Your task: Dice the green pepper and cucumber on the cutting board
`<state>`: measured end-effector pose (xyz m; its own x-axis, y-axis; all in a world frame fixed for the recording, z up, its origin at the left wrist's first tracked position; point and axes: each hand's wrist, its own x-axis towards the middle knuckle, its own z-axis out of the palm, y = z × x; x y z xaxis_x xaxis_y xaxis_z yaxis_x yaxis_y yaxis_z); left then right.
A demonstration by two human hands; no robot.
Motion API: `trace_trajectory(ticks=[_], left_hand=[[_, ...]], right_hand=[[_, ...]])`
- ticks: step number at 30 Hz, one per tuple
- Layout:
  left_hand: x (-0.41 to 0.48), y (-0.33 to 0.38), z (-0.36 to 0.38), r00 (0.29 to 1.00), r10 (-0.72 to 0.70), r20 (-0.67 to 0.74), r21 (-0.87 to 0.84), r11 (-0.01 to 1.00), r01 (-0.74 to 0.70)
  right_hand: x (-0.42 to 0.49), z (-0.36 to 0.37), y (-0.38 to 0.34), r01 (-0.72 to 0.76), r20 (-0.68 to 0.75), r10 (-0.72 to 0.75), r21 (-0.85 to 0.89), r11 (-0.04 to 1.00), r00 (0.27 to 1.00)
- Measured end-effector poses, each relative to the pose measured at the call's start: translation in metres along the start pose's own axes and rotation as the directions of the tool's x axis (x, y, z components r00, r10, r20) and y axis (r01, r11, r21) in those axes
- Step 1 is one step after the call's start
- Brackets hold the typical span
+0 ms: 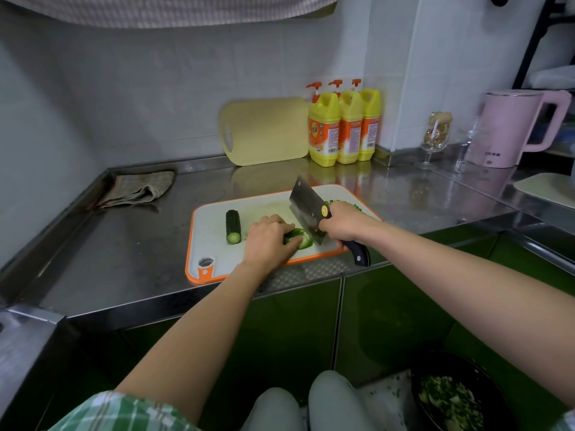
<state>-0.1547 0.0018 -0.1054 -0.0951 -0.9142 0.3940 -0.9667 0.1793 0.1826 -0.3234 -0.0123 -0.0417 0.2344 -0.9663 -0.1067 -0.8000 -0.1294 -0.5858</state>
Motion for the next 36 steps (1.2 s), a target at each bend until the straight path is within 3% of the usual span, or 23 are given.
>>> trace_trajectory(ticks=[7,14,36], left_hand=[[-0.006,0.002,-0.003,0.997,0.059,0.057,0.022,0.998,-0.061],[0.006,0.005,0.004,0.996,-0.088,-0.011,-0.071,0.994,0.087],[0.006,0.000,0.003,0.994,-0.089,-0.070,-0.194,0.978,0.074]], right_hand=[[-0.005,0.000,-0.002,0.002,0.026,-0.001,-0.033,0.999,1.000],[-0.003,-0.005,-0.002,0.036,-0.049,-0.035,0.031,0.999,0.998],[-0.010,-0.010,-0.035,0.068,0.151,-0.005,-0.411,0.909,0.988]])
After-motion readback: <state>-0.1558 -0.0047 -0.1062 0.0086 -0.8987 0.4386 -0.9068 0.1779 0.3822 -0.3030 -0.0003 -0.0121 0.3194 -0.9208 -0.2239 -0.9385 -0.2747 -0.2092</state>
